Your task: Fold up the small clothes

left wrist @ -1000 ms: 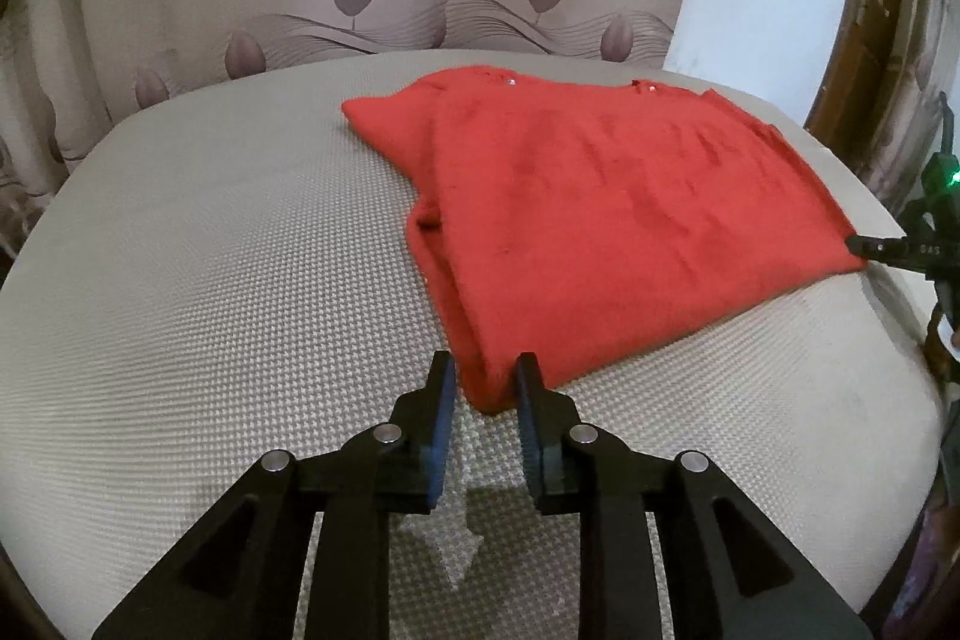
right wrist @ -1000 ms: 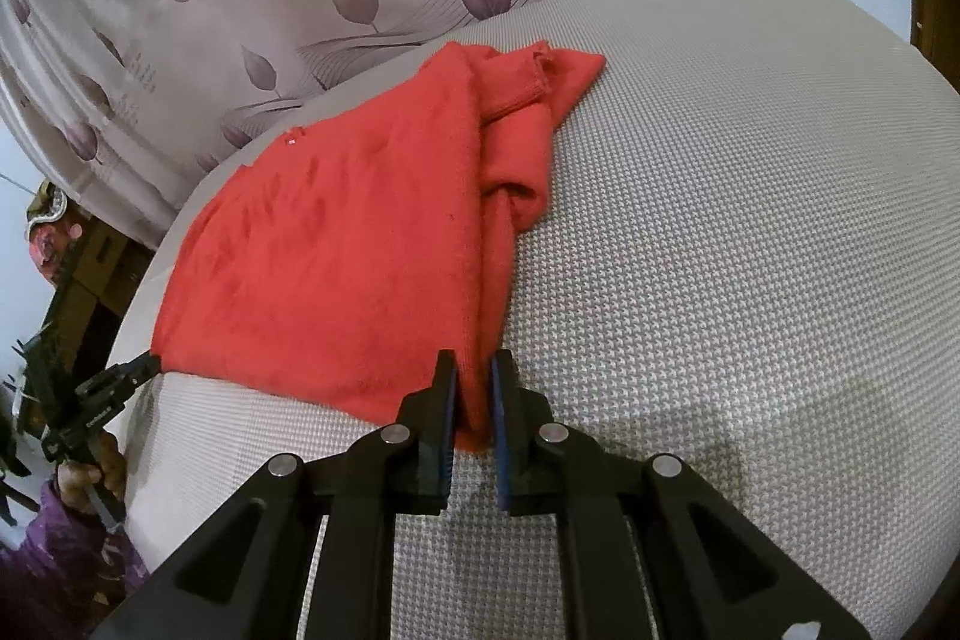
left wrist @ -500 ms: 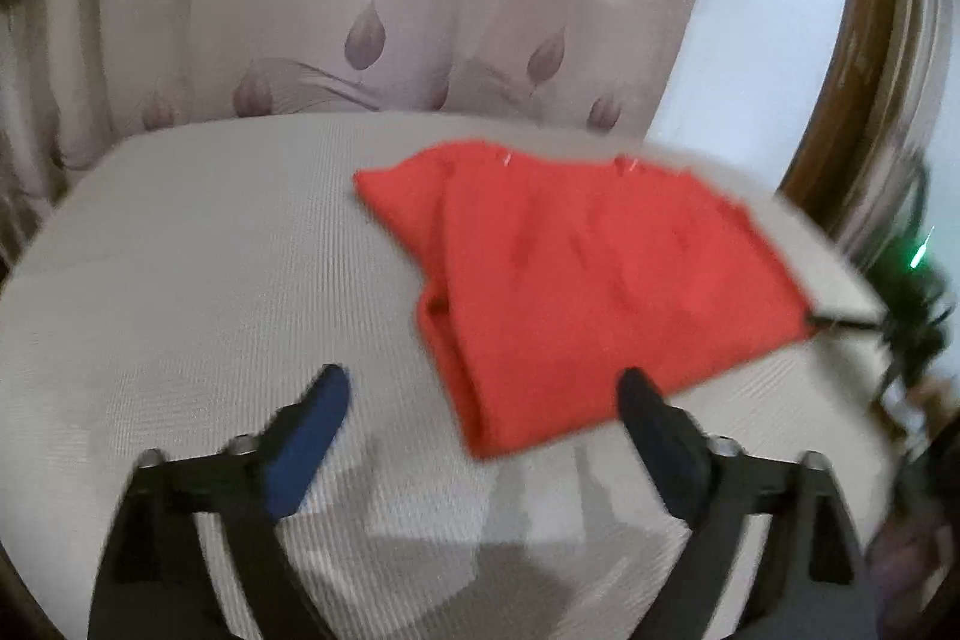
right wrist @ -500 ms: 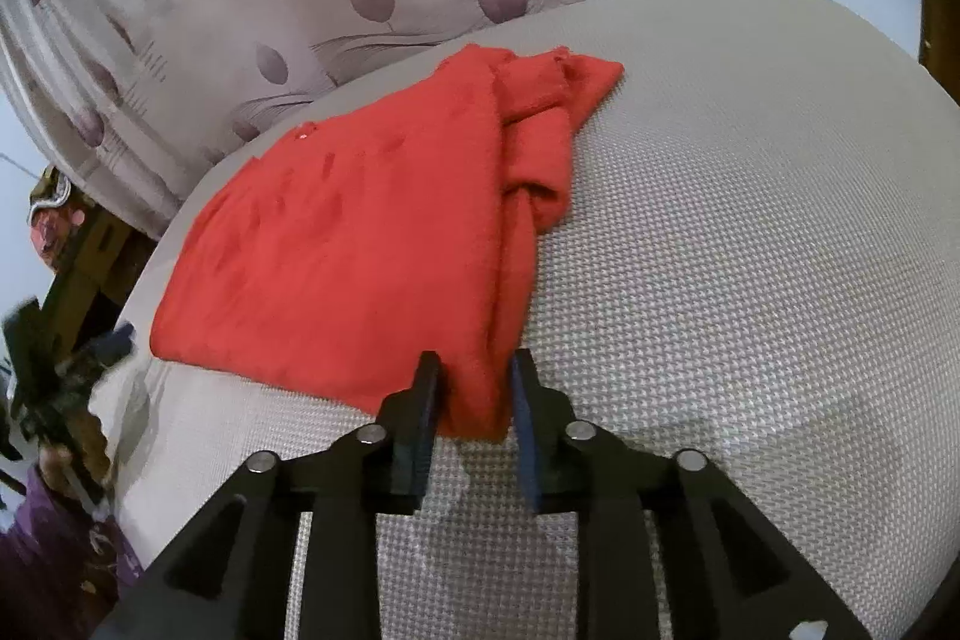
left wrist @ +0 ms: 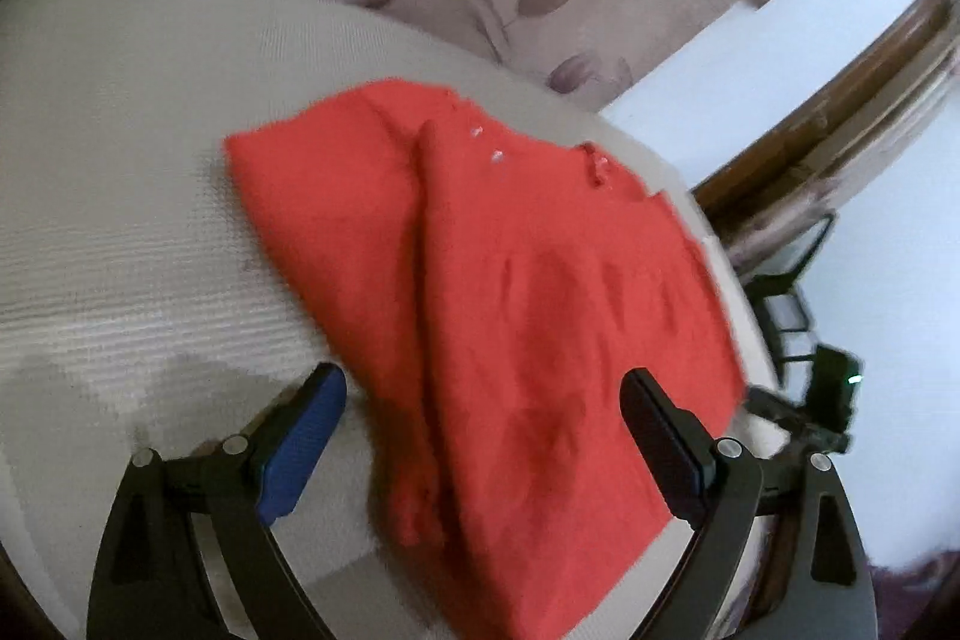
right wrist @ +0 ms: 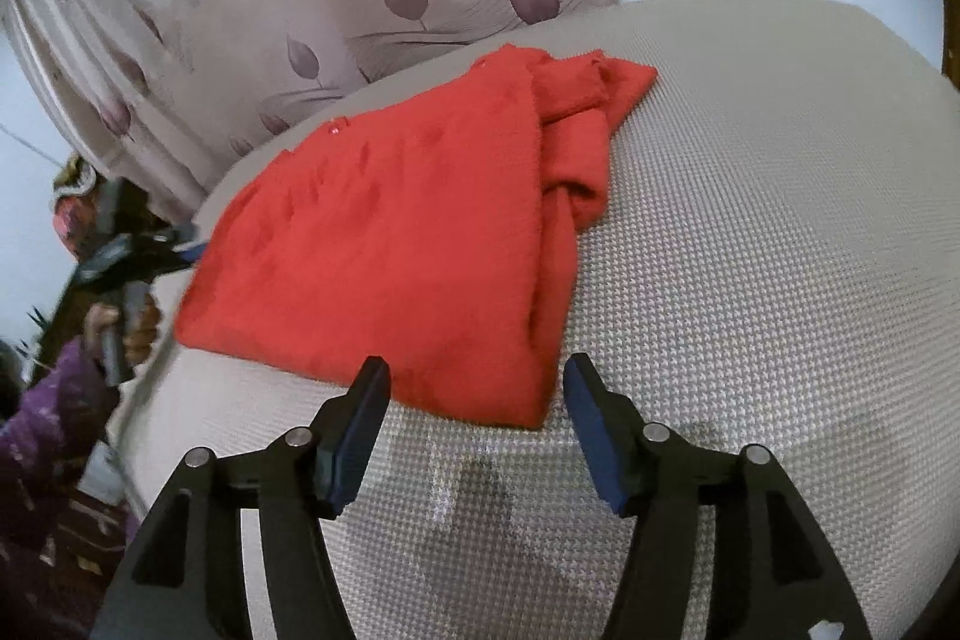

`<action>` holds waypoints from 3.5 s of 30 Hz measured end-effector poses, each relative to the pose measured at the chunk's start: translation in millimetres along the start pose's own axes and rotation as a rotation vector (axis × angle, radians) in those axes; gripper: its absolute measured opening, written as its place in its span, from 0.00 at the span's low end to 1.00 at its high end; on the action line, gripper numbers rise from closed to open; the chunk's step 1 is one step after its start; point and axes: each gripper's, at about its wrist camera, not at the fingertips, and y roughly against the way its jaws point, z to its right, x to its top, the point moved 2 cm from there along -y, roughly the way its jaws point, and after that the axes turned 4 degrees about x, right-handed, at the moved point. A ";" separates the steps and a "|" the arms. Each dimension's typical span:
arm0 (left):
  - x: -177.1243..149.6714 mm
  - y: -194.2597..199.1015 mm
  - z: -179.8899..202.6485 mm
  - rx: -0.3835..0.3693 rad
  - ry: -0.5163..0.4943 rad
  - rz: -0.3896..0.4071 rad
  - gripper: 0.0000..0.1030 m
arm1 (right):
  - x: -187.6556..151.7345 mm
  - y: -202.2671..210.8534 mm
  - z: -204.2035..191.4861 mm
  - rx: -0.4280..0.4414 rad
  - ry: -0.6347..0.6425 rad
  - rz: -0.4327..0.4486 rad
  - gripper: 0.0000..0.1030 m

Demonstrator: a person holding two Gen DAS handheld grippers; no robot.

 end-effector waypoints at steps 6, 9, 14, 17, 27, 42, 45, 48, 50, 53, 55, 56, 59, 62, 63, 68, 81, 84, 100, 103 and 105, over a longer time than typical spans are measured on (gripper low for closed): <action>24.6 -15.7 -6.5 -0.088 0.041 0.005 0.89 | 0.0 3.8 2.2 0.006 -0.020 0.017 0.64; 30.7 -27.8 1.3 -0.045 -0.003 0.023 0.68 | -0.4 7.2 5.6 0.007 -0.043 0.032 0.71; 37.2 -38.0 -6.3 0.025 0.040 0.012 0.18 | 0.8 30.4 14.5 -0.036 -0.110 0.151 0.74; 38.4 -38.8 6.5 0.082 -0.032 0.005 0.17 | 9.5 50.6 8.2 0.045 -0.150 0.257 0.74; 43.3 -35.2 28.2 0.176 -0.101 0.012 0.16 | 98.6 -38.3 -45.6 0.017 0.054 0.097 0.37; 68.4 -22.9 92.1 0.203 -0.156 -0.027 0.15 | 145.6 -89.5 -13.6 0.050 -0.131 0.087 0.36; 74.5 -29.7 114.2 0.209 -0.143 -0.048 0.15 | 127.4 -81.8 -23.8 0.173 -0.108 0.084 0.48; 78.9 -36.8 132.1 0.202 -0.122 -0.061 0.15 | 112.2 -83.6 -24.3 0.213 -0.103 0.068 0.59; 81.6 -44.7 147.9 0.196 -0.114 -0.067 0.15 | 105.7 -84.1 -18.3 0.243 -0.129 0.066 0.59; 84.0 -59.9 168.4 0.182 -0.100 -0.083 0.15 | 100.7 -80.3 -7.0 0.293 -0.169 0.075 0.58; 85.7 -75.1 180.9 0.164 -0.065 -0.089 0.15 | 97.4 -76.4 -2.6 0.342 -0.194 0.086 0.58; 86.6 -81.5 185.9 0.155 -0.053 -0.089 0.15 | 96.0 -73.9 -1.5 0.358 -0.202 0.090 0.59; 88.1 -100.9 202.7 0.125 -0.017 -0.080 0.15 | 90.6 -66.4 2.9 0.405 -0.226 0.107 0.60; 86.4 -124.7 214.3 0.096 0.034 -0.101 0.15 | 84.4 -56.5 7.0 0.444 -0.233 0.127 0.63; 85.0 -134.7 218.2 0.091 0.048 -0.112 0.15 | 82.8 -54.8 8.5 0.449 -0.234 0.133 0.65; 79.0 -166.1 234.1 0.093 0.093 -0.166 0.15 | 78.7 -50.4 24.1 0.505 -0.296 0.164 0.73; 84.6 -175.8 267.0 -0.091 0.223 -0.263 0.39 | 71.6 -46.6 61.8 0.731 -0.468 0.237 0.72; 88.4 -157.6 281.3 -0.249 0.210 -0.239 0.49 | 71.7 -46.8 61.4 0.733 -0.466 0.235 0.72; -40.1 -97.8 216.2 -0.057 -0.100 0.043 0.75 | 81.8 -49.3 61.1 0.664 -0.486 0.175 0.72; -49.7 -91.1 199.6 -0.106 -0.042 0.100 0.75 | 98.0 -50.8 45.6 0.467 -0.362 0.099 0.49; -50.2 -85.8 193.8 -0.114 -0.032 0.151 0.75 | 109.8 -60.5 40.0 0.371 -0.308 0.022 0.18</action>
